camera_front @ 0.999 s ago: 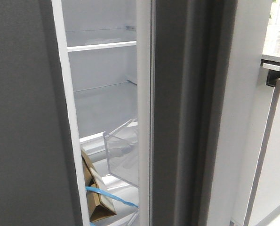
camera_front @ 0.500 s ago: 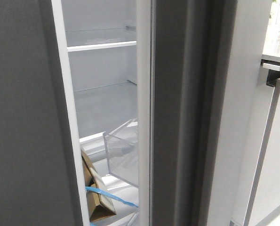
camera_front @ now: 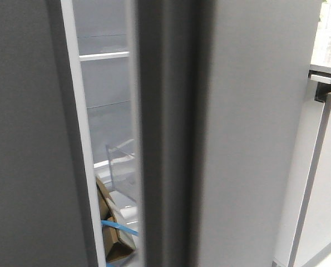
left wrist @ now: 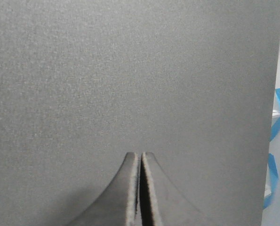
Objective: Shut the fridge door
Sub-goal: 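Push the grey door toward the fridge body with both grippers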
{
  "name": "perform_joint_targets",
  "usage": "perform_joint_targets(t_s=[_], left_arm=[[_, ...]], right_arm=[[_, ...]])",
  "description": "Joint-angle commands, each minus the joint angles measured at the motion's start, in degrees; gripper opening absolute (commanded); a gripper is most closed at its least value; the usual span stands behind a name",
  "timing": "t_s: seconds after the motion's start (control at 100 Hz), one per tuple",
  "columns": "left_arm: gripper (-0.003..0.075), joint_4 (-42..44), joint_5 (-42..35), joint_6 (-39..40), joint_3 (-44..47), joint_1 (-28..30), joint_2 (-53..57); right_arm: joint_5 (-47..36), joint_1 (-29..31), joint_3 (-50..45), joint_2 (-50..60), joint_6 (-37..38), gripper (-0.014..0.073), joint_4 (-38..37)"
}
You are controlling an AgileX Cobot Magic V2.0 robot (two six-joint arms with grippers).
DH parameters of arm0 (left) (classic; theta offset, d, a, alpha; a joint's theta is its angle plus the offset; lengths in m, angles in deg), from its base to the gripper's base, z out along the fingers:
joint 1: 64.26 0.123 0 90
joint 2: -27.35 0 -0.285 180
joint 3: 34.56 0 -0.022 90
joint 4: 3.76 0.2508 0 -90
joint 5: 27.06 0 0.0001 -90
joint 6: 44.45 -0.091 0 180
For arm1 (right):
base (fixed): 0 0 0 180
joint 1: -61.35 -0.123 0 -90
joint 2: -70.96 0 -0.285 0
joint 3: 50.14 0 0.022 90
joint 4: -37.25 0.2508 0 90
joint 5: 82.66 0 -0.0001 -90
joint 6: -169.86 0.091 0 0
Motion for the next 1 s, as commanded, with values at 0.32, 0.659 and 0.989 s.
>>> perform_joint_targets(t_s=[0.32, 0.659, 0.989], left_arm=[[-0.0020, -0.23, -4.16, 0.25, 2.01, 0.28, 0.59], [-0.0020, -0.23, -4.16, 0.25, 2.01, 0.28, 0.59], [-0.0020, -0.23, -4.16, 0.25, 2.01, 0.28, 0.59]], right_arm=[[-9.11, -0.24, 10.05, -11.54, -2.51, -0.0045, 0.48], [-10.74, -0.59, 16.54, -21.91, -4.07, -0.0045, 0.48], [-11.16, -0.93, 16.97, -23.48, -4.30, -0.0044, -1.62]])
